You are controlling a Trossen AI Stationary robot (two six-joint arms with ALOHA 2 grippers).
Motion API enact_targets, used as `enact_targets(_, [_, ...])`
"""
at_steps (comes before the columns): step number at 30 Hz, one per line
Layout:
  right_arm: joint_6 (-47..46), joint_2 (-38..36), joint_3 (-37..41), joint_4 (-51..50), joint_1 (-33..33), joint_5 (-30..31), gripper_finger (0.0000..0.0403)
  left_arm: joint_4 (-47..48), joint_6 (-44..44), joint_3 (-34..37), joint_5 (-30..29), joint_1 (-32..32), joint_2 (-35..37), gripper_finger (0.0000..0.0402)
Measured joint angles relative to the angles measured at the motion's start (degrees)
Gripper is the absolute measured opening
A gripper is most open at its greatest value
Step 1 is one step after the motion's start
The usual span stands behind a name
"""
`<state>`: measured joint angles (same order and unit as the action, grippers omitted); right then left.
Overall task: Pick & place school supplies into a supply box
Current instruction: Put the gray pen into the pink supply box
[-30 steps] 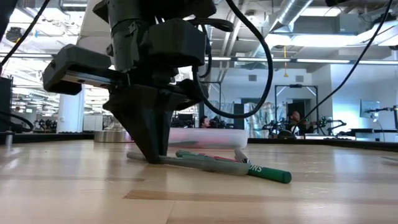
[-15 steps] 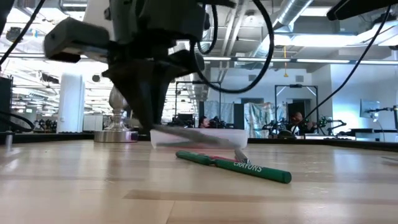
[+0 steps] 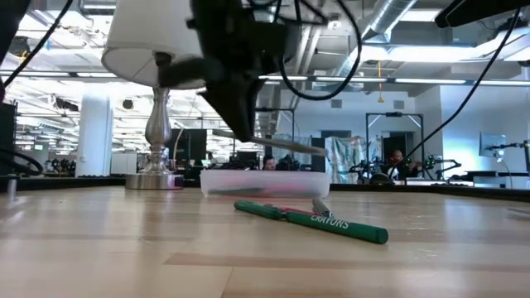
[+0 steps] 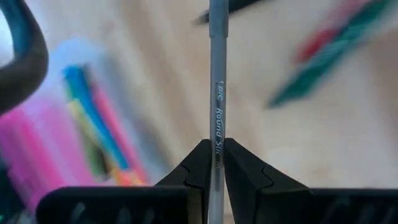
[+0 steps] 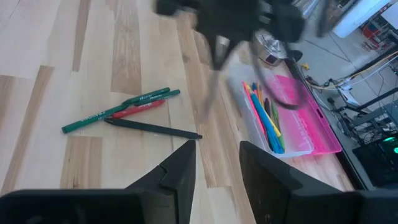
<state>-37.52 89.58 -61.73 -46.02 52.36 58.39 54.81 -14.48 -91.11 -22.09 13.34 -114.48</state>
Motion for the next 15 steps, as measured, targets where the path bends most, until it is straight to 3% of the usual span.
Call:
enact_targets(10, [0.0, 0.0, 0.0, -0.2, 0.0, 0.0, 0.0118, -1.5, 4.7, 0.3, -2.4, -14.9, 0.1, 0.0027])
enact_targets(15, [0.0, 0.0, 0.0, -0.2, 0.0, 0.0, 0.0118, -3.6, 6.3, 0.3, 2.2, -21.2, 0.1, 0.0027])
